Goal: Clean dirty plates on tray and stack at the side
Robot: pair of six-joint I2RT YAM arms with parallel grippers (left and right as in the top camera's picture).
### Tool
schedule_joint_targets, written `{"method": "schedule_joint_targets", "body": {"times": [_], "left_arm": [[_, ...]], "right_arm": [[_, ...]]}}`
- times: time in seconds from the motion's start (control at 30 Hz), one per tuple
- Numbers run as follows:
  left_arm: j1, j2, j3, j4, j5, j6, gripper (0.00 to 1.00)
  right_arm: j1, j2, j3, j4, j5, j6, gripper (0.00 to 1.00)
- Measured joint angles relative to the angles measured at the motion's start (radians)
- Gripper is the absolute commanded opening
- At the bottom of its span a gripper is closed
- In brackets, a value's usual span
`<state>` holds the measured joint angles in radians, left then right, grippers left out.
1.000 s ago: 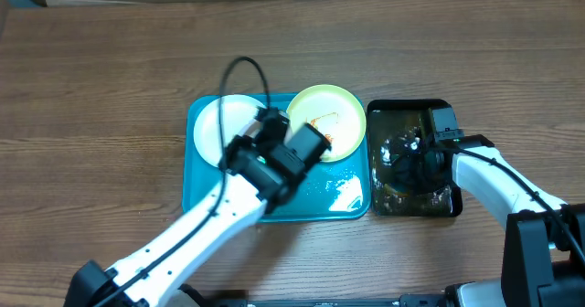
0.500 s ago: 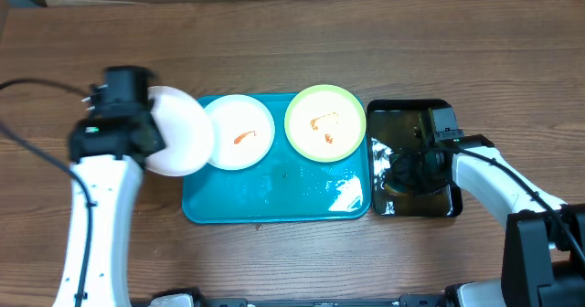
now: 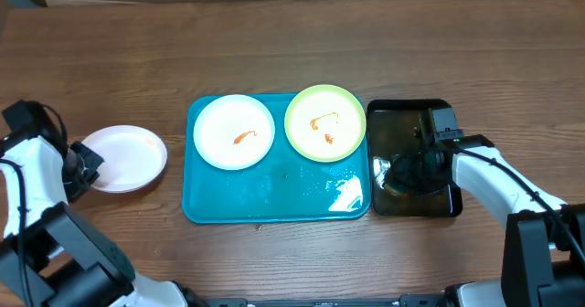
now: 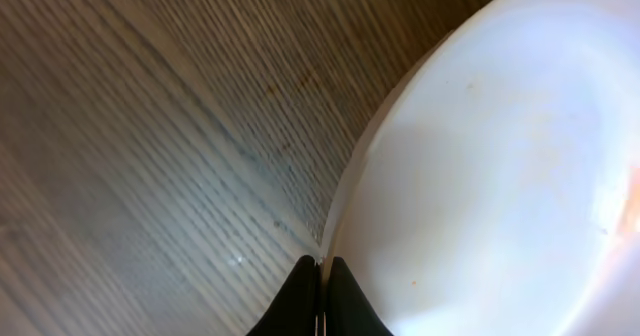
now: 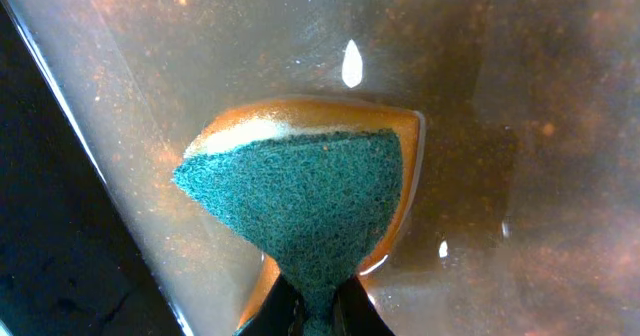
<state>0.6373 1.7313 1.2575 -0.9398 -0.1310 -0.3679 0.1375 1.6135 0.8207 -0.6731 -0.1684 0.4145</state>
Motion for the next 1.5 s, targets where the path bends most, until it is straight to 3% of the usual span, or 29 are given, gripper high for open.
{"method": "schedule_joint_targets", "body": {"times": [0.03, 0.1, 0.2, 0.47, 0.53, 0.67, 0.8, 1.0, 1.5], "left_arm": [[0.005, 0.011, 0.0, 0.009, 0.011, 0.0, 0.15], [0.006, 0.025, 0.0, 0.02, 0.026, -0.002, 0.49], [0.006, 0.027, 0.0, 0.021, 0.055, 0.0, 0.57], [-0.015, 0.02, 0.001, 0.056, 0.328, 0.073, 0.63], [-0.082, -0.009, 0.002, 0.095, 0.433, 0.14, 0.64], [-0.252, -0.041, 0.008, 0.149, 0.491, 0.251, 0.65], [-0.399, -0.041, 0.01, 0.205, 0.451, 0.32, 0.72], [-0.574, -0.041, 0.01, 0.28, 0.282, 0.359, 0.72], [-0.602, 0.167, 0.011, 0.319, 0.208, 0.372, 0.73]], "right_arm": [[0.0, 0.0, 0.0, 0.0, 0.0, 0.0, 0.05], [0.0, 0.0, 0.0, -0.001, 0.0, 0.0, 0.05], [0.0, 0.0, 0.0, -0.002, 0.0, 0.0, 0.1], [0.0, 0.0, 0.0, -0.002, 0.0, 0.0, 0.11], [0.0, 0.0, 0.0, -0.003, 0.0, 0.0, 0.11], [0.0, 0.0, 0.0, -0.003, 0.0, 0.0, 0.11], [0.0, 0.0, 0.0, -0.003, 0.0, -0.001, 0.13], [0.0, 0.0, 0.0, -0.004, 0.0, -0.008, 0.14], [0.0, 0.0, 0.0, -0.006, 0.0, -0.016, 0.14]]}}
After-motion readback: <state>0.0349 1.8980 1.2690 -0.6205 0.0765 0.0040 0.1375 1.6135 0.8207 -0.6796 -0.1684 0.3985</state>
